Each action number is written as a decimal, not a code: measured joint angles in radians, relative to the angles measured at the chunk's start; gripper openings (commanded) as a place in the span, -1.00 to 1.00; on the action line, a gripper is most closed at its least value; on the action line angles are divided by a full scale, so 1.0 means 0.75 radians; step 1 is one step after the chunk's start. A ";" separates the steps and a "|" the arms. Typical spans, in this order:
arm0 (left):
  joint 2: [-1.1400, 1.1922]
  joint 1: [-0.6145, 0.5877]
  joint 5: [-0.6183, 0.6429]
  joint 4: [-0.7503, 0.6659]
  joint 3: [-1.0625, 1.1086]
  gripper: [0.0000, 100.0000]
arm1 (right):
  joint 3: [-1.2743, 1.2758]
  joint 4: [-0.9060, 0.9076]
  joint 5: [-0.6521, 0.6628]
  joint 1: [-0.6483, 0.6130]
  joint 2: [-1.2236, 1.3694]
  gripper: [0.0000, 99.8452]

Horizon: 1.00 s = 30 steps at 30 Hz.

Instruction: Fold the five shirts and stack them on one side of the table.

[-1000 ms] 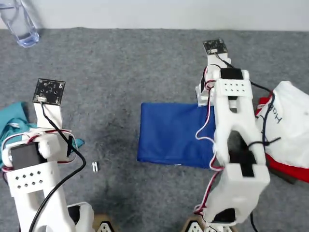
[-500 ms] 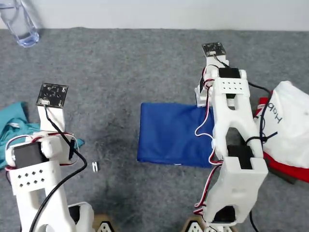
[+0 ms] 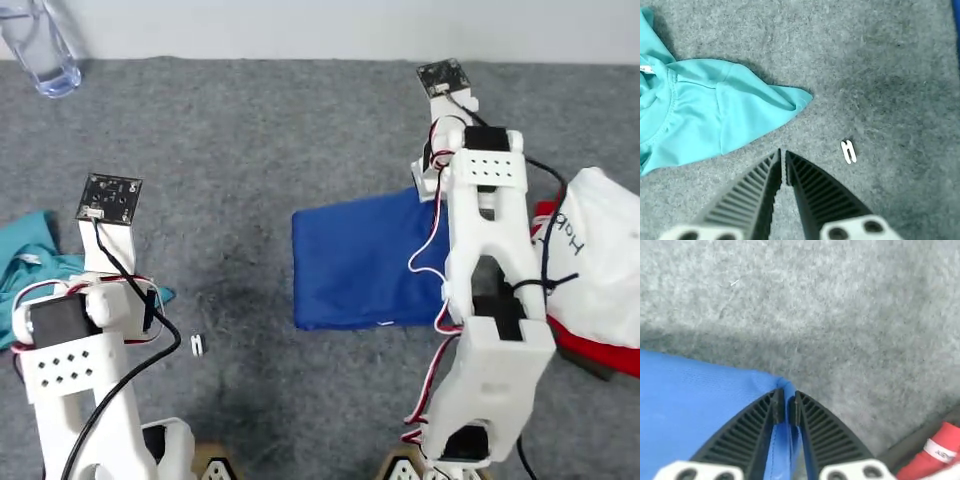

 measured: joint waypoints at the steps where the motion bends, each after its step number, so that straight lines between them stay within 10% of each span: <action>1: 0.000 0.000 0.000 0.000 0.000 -0.97 | 0.000 0.000 0.000 0.000 0.010 -0.82; 8: 0.000 0.000 0.000 0.000 0.000 -0.97 | -0.088 0.305 -0.065 -0.025 -0.016 -0.34; 18: 0.000 0.000 0.000 0.000 0.049 -0.97 | -0.110 0.728 -0.180 -0.131 -0.106 -0.26; 30: 0.000 0.000 0.000 0.000 0.076 -0.97 | 0.299 0.340 -0.295 -0.145 -0.106 -0.22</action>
